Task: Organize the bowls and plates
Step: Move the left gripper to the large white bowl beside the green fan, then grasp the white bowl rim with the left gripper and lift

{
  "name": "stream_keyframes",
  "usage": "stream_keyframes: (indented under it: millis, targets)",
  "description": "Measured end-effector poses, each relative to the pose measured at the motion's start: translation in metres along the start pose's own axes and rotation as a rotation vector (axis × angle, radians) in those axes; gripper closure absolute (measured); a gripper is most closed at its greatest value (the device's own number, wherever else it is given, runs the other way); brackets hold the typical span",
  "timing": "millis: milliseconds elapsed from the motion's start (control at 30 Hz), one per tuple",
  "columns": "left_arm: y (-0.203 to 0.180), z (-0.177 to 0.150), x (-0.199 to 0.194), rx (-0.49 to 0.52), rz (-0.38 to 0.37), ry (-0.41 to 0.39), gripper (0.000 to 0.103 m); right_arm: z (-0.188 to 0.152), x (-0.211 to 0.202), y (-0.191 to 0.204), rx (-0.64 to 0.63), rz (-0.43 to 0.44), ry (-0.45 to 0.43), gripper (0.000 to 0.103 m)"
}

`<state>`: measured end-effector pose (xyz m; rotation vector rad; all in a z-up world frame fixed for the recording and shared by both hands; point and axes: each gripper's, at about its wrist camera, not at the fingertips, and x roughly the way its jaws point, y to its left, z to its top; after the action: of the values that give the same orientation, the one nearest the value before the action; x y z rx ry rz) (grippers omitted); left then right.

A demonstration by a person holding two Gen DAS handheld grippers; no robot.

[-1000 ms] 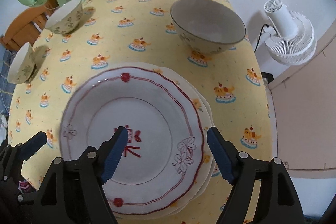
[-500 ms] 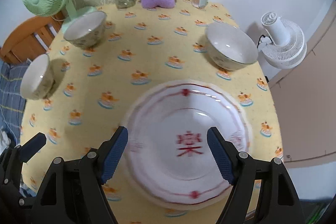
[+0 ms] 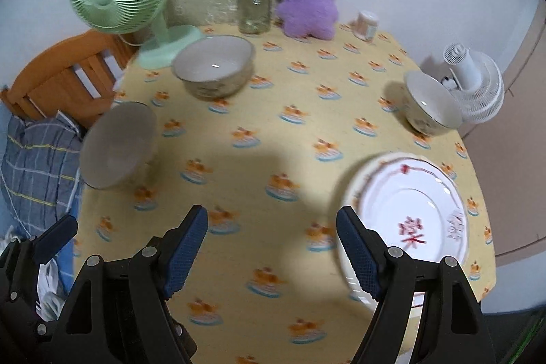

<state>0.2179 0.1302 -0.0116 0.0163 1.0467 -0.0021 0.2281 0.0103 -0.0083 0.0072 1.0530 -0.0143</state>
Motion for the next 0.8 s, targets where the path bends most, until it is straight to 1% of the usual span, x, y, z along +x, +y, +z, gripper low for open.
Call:
stream_keyframes:
  millis: [133, 267, 300, 400, 567, 633, 700, 733, 800]
  targets:
    - [0.031, 0.012, 0.007, -0.022, 0.035, -0.01, 0.014, 0.011, 0.005, 0.031, -0.011, 0.017, -0.01, 0.023]
    - [0.053, 0.024, 0.018, -0.041, 0.076, -0.013, 0.017, 0.026, 0.016, 0.062, -0.026, 0.027, -0.012, 0.023]
    - [0.058, 0.027, 0.021, -0.038, 0.08, -0.019, 0.019, 0.03, 0.02, 0.068, -0.025, 0.027, -0.014, 0.023]
    - [0.072, 0.037, 0.032, -0.035, 0.097, -0.032, 0.019, 0.039, 0.03, 0.082, -0.02, 0.028, -0.017, 0.022]
    - [0.091, 0.051, 0.052, -0.034, 0.114, -0.022, 0.022, 0.054, 0.051, 0.103, -0.019, 0.062, -0.019, 0.023]
    - [0.096, 0.055, 0.062, -0.034, 0.125, -0.014, 0.024, 0.058, 0.06, 0.108, -0.018, 0.066, -0.008, 0.023]
    - [0.1, 0.059, 0.073, -0.039, 0.135, 0.006, 0.033, 0.063, 0.072, 0.114, -0.01, 0.058, 0.012, 0.023]
    - [0.101, 0.06, 0.079, -0.04, 0.128, 0.016, 0.034, 0.064, 0.077, 0.117, -0.009, 0.057, 0.015, 0.023]
    - [0.104, 0.063, 0.088, -0.049, 0.109, 0.03, 0.036, 0.066, 0.085, 0.12, -0.004, 0.064, 0.023, 0.026]
